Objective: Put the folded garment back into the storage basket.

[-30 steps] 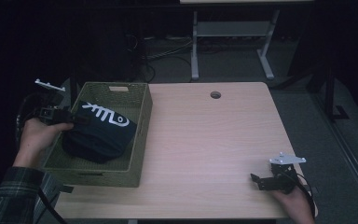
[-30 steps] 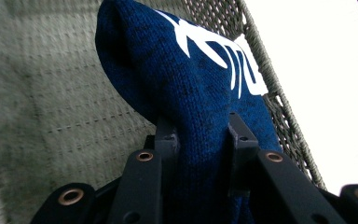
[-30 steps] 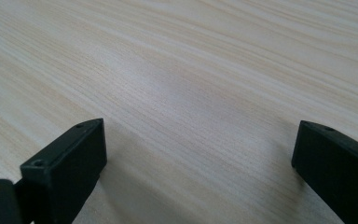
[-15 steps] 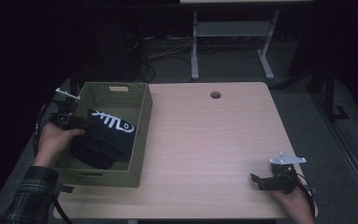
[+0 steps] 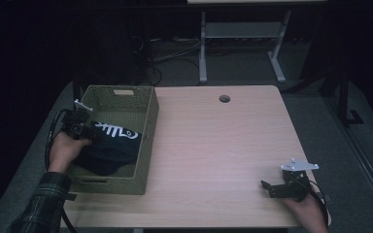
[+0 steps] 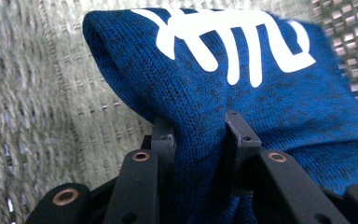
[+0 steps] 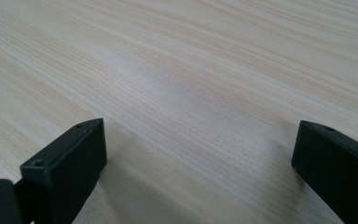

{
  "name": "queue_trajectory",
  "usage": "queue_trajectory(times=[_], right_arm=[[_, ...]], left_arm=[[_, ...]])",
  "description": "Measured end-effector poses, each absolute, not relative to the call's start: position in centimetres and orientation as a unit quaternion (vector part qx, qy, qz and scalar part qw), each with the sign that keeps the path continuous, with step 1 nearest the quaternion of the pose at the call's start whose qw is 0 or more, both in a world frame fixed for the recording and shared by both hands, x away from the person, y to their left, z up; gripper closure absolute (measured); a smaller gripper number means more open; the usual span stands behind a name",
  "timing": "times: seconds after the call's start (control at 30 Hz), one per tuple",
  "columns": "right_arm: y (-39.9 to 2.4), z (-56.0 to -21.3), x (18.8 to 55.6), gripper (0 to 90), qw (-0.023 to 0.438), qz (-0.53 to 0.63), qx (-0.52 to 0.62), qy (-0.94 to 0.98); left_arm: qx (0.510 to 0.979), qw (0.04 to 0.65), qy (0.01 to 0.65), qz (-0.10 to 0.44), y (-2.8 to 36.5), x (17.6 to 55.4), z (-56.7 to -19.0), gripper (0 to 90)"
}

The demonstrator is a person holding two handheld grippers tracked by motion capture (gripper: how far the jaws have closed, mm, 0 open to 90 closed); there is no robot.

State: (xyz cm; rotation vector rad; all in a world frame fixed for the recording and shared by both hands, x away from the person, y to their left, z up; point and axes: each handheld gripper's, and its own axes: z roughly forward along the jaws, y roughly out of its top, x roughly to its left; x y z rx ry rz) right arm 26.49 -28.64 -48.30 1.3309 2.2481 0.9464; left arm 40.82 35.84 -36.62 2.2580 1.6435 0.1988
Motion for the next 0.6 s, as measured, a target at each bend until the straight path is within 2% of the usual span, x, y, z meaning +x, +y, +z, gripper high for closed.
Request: queue_trajectory(times=[0.43, 0.6], right_arm=[[-28.6, -48.3, 26.5, 2.8, 0.181, 0.335, 0.471, 0.796], [-28.6, -48.3, 26.5, 2.8, 0.180, 0.335, 0.471, 0.796]], left_arm=[[0.800, 0.121, 0.580, 0.092, 36.1, 41.5, -39.0, 62.4], [0.796, 0.130, 0.582, 0.098, 36.4, 41.4, -38.7, 50.5]])
